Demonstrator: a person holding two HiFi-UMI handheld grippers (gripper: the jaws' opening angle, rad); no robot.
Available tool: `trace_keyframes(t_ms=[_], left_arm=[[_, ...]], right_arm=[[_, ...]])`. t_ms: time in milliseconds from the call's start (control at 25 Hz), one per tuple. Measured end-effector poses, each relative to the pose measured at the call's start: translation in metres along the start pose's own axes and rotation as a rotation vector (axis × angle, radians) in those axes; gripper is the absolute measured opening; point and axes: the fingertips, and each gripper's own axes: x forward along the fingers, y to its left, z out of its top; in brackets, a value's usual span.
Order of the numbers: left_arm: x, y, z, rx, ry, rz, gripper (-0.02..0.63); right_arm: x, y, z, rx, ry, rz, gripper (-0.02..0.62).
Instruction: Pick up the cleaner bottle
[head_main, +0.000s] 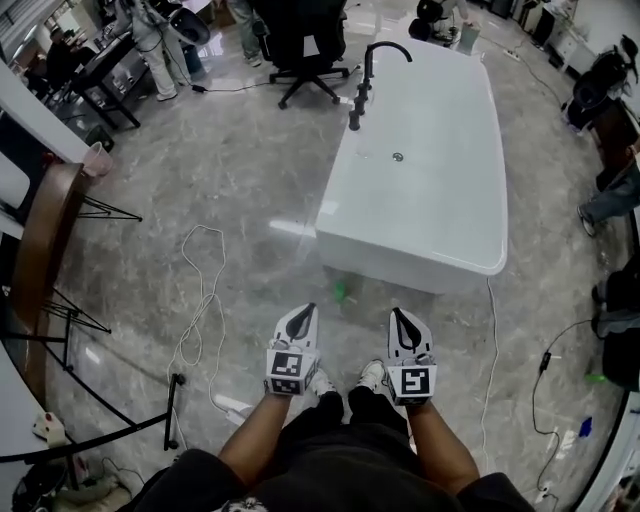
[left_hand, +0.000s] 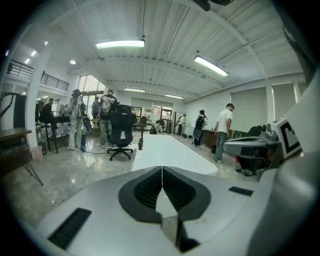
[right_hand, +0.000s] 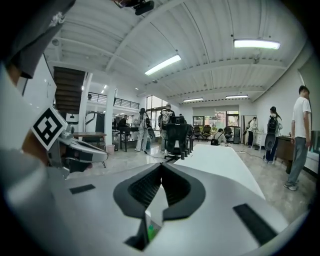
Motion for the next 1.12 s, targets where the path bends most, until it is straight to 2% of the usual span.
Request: trace_keyframes(t_ms=[200,320,400,560,760,1120], left_arm=[[0.04,-0.002,-0.019,0.012,0.007,-0.03,0.006],[0.071,0.002,-0.053,0.03,0.01,-0.032,0.006],[0.093,0.01,-0.086,0.05,0.013,-0.011,0.006],[0.135,0.028,-0.157,0.03,0.027,0.028,0.006],[0.186,0.056,-0.244,0.068,0.028,0.078,0.006],[0.276,0.088,-0.404,0.036,0.023,0.098,0.006]], right_arm=[[0.025,-0.012,-0.031,0.021,0.024,-0.008,0.017],[0.045,-0.017,-0.068,0.02,0.029,0.009,0.017],[0.06,-0.02,-0.099,0.033,0.036,0.007,0.017],[0.092,-0.025,-0.172,0.044,0.069,-0.007,0.017],[0.141,-0.033,-0.262,0.057,0.106,-0.051,0.017],[0.219,-0.027,-0.404,0.013,0.039,-0.036,0.017]])
